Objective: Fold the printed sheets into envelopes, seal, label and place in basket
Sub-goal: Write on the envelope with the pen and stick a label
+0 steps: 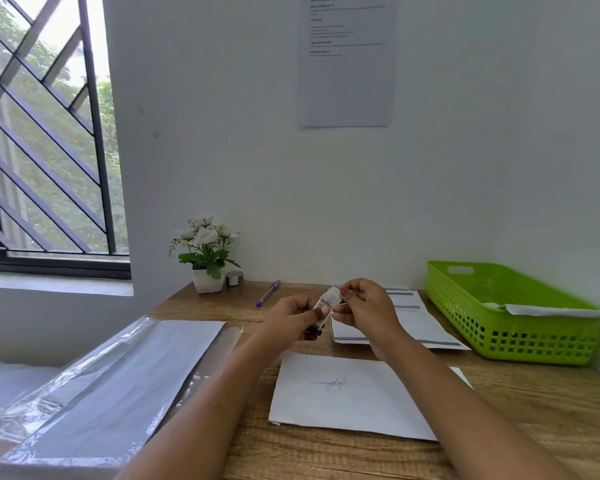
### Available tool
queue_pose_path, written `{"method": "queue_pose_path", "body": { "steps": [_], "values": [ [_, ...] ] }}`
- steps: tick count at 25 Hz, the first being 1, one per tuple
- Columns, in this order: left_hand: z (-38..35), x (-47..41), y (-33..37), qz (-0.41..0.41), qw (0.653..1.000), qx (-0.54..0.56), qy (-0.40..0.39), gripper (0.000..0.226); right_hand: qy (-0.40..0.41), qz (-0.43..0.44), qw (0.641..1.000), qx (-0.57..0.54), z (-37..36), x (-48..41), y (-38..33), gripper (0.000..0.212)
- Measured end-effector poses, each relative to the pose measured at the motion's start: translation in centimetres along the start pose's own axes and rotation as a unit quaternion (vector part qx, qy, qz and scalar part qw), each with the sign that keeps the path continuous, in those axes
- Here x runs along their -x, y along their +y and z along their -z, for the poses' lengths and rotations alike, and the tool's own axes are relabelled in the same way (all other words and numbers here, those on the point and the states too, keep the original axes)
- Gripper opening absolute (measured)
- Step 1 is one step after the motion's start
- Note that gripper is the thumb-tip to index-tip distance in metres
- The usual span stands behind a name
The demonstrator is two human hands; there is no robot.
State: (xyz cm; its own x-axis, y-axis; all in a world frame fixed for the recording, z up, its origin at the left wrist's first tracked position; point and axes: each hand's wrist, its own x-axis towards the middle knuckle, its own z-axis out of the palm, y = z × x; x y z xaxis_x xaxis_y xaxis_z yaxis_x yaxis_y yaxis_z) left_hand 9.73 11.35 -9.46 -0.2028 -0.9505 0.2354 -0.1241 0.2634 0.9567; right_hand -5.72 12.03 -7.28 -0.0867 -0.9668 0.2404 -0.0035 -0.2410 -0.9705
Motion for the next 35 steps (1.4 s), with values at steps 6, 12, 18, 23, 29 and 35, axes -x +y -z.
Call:
{"method": "queue_pose_path", "body": {
  "steps": [6,12,18,23,29,35],
  "values": [
    [0.4,-0.1,-0.2,-0.021,0.997,-0.054,0.041,0.010,0.027,0.006,0.997,-0.076,0.2,0.1,-0.6,0.015],
    [3.4,-0.4,-0.6,-0.041,0.914,-0.340,0.216,0.011,-0.061,0.021,0.997,-0.035,-1.3,1.0,-0.1,0.019],
    [4.6,-1.4,-1.9,0.021,0.874,-0.444,0.200,0.024,-0.113,0.071,0.988,0.075,-1.4,1.5,0.2,0.043],
    [4.9,-1.0,-2.1,0.060,0.864,-0.475,0.156,0.032,-0.107,0.091,0.985,0.100,-1.3,1.5,0.2,0.048],
    [3.5,-0.5,-0.9,0.014,0.835,-0.527,0.160,0.034,-0.108,0.105,0.978,0.146,-0.9,1.6,-0.2,0.050],
    [0.8,0.4,1.0,-0.150,0.960,-0.221,0.089,0.010,-0.131,0.122,0.970,0.167,-0.7,1.7,-0.2,0.053]
  ]
}}
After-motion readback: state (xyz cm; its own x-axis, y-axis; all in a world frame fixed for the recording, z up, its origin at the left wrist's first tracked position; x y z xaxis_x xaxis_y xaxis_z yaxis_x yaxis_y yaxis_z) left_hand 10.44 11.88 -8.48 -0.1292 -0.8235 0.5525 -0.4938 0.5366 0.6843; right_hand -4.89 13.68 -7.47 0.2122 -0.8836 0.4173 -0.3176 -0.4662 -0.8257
